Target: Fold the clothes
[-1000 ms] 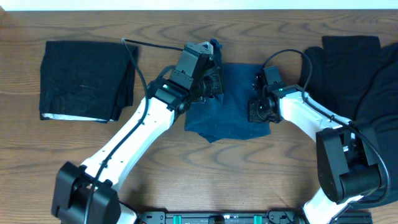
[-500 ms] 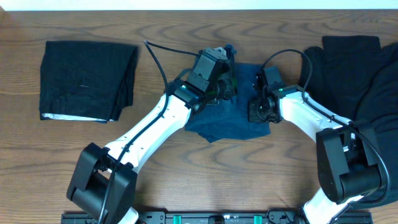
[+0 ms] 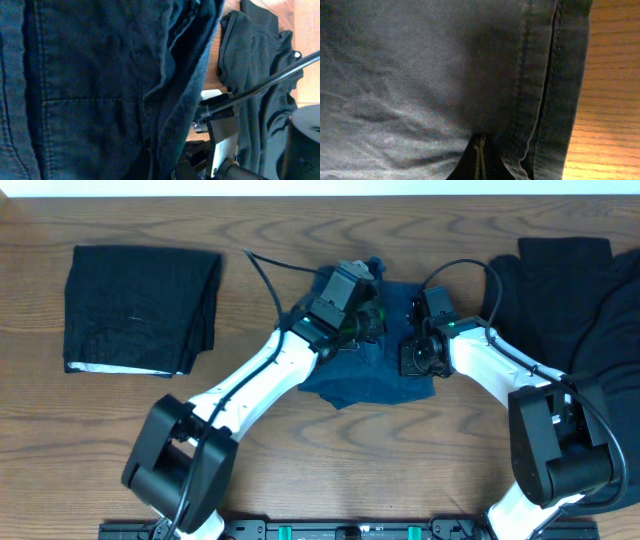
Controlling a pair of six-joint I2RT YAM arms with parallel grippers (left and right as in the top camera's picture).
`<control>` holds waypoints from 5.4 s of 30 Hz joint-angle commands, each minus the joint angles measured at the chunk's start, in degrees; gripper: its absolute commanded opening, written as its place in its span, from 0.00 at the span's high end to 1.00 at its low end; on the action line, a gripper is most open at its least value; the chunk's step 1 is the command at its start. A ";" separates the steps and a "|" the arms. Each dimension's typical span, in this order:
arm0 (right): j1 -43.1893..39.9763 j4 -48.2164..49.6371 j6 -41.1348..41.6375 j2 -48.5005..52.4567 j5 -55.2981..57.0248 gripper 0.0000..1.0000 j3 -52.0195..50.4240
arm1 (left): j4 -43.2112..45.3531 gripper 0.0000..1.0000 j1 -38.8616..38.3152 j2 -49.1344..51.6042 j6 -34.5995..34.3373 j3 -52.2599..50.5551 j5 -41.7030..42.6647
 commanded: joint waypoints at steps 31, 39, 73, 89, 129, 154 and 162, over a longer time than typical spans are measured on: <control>-12.57 -9.01 -2.40 -6.67 0.33 0.99 3.19 | 4.20 0.93 -2.14 0.85 -1.51 1.57 -1.75; -14.40 -7.23 -2.43 -6.86 0.31 0.98 3.15 | 6.10 0.50 -2.75 0.85 -1.20 1.57 -2.21; -11.06 28.89 -13.16 11.10 -18.91 0.98 7.15 | -0.31 0.84 -10.38 15.45 9.99 -1.29 4.20; -13.07 32.28 -11.93 9.05 -26.45 0.92 9.44 | -2.36 0.92 -14.16 9.31 16.26 -1.25 4.74; -11.69 9.31 -4.90 -9.60 -17.51 0.99 -20.39 | 15.98 0.94 7.13 22.62 19.61 -1.27 -10.19; -11.69 10.34 -3.45 -9.60 -15.93 0.99 -21.27 | 21.90 0.94 9.11 12.46 19.04 -0.50 -0.13; -11.69 10.67 -3.45 -9.60 -15.96 0.99 -21.27 | 30.08 0.94 8.04 19.06 15.15 -0.50 4.07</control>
